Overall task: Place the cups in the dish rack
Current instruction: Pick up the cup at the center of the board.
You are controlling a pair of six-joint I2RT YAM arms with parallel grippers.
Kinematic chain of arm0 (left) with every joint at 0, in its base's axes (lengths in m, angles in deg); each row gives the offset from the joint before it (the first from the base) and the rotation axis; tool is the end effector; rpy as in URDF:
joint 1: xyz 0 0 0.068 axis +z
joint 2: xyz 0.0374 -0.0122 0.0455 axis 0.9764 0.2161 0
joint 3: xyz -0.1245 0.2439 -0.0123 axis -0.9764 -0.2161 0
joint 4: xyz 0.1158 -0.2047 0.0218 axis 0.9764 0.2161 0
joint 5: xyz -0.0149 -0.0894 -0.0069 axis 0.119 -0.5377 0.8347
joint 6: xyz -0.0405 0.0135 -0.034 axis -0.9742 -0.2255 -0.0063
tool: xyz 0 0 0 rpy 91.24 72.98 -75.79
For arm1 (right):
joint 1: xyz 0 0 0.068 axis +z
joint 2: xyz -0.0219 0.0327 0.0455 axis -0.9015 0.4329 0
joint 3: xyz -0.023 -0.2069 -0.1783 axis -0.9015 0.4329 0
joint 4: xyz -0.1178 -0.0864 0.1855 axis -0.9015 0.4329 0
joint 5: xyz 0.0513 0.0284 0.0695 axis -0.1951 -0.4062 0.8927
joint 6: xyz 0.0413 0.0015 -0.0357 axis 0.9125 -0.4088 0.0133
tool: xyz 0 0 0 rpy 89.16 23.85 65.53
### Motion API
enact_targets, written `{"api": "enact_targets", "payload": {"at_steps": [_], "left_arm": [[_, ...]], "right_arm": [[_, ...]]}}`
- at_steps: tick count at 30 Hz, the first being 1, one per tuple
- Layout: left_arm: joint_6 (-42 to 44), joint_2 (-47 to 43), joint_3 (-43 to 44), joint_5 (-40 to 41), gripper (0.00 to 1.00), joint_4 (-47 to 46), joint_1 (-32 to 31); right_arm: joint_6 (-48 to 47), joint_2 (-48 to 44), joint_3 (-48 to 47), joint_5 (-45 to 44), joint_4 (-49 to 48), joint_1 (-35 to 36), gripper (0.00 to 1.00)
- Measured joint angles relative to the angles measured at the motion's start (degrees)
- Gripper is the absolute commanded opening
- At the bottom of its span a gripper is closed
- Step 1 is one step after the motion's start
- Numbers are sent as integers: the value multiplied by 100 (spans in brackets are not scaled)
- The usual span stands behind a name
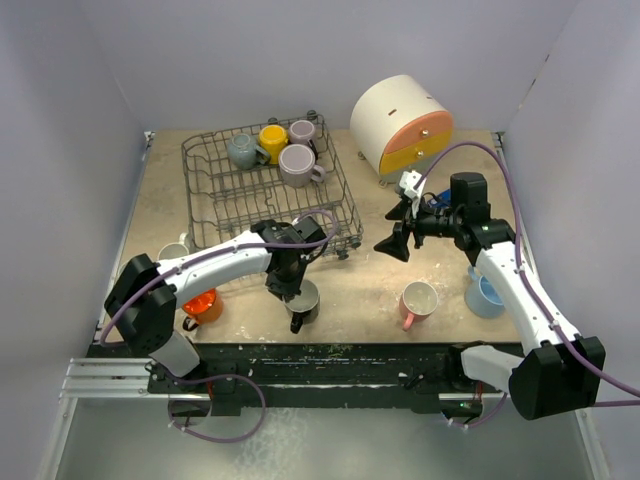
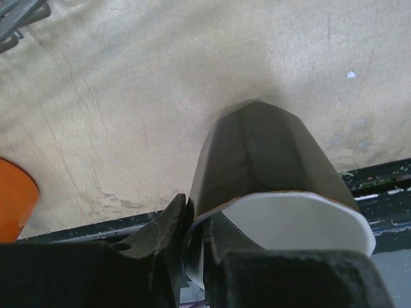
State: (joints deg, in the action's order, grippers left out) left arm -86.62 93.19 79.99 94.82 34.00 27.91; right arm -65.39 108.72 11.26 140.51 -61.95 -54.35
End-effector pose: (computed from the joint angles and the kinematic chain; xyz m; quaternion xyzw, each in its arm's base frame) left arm 0.1740 -0.1992 0.2397 0.1125 0.9891 -0.0208 0.0923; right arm 0.2133 0.0669 0.3257 -0.4473 0.6775 0.3183 0.4896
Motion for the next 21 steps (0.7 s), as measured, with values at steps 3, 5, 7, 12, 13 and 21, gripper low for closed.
{"api": "enact_targets", "payload": {"at_steps": [3,5,7,12,13,21], "left_arm": [[7,37,-26,28,6,-79,-2],[2,28,-26,24,0,-122,0],[2,9,-46,28,0,-138,-2],[4,-175,-225,26,0,-291,-4],[4,-186,-238,26,0,-304,-4],[136,-656,-487,98,0,-481,-2]], "right_arm": [[11,2,0,15,0,0,88],[15,17,0,31,-2,0,88],[15,50,0,46,0,0,88],[20,87,0,122,2,0,88],[20,94,0,133,2,0,87],[20,105,-24,297,33,0,86]]}}
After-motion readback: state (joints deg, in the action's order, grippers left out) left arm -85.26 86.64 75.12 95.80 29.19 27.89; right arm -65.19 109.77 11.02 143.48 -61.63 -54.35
